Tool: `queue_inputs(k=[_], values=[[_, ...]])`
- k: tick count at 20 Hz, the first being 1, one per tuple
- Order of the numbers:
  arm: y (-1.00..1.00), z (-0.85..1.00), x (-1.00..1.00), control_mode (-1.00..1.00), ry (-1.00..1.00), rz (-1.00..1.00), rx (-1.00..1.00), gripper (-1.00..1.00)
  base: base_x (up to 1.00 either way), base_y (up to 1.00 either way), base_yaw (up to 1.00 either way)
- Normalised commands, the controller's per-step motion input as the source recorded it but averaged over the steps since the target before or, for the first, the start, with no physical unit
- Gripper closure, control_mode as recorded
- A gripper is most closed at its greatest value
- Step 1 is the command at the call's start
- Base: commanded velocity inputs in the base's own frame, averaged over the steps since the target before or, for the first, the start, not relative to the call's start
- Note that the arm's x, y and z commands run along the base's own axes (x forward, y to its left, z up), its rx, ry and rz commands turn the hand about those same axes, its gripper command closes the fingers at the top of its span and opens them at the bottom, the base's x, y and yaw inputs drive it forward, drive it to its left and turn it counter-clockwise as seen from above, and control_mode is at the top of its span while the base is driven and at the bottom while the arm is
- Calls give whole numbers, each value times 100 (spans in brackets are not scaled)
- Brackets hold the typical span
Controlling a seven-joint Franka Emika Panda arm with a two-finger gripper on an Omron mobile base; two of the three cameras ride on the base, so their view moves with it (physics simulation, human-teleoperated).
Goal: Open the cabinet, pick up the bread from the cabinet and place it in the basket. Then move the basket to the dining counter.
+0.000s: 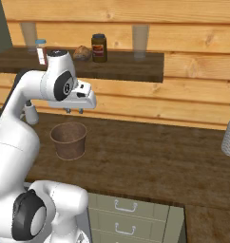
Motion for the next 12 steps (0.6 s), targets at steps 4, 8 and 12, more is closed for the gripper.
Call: queue_inputs(k=[4, 8, 12], values=[[1, 0, -23, -100, -8, 0, 0, -100, 0, 0, 0], [23, 6, -35, -100, -29, 0, 4, -100, 0, 0, 0], [14, 48, -12, -100, -46, 0, 3, -100, 0, 0, 0]])
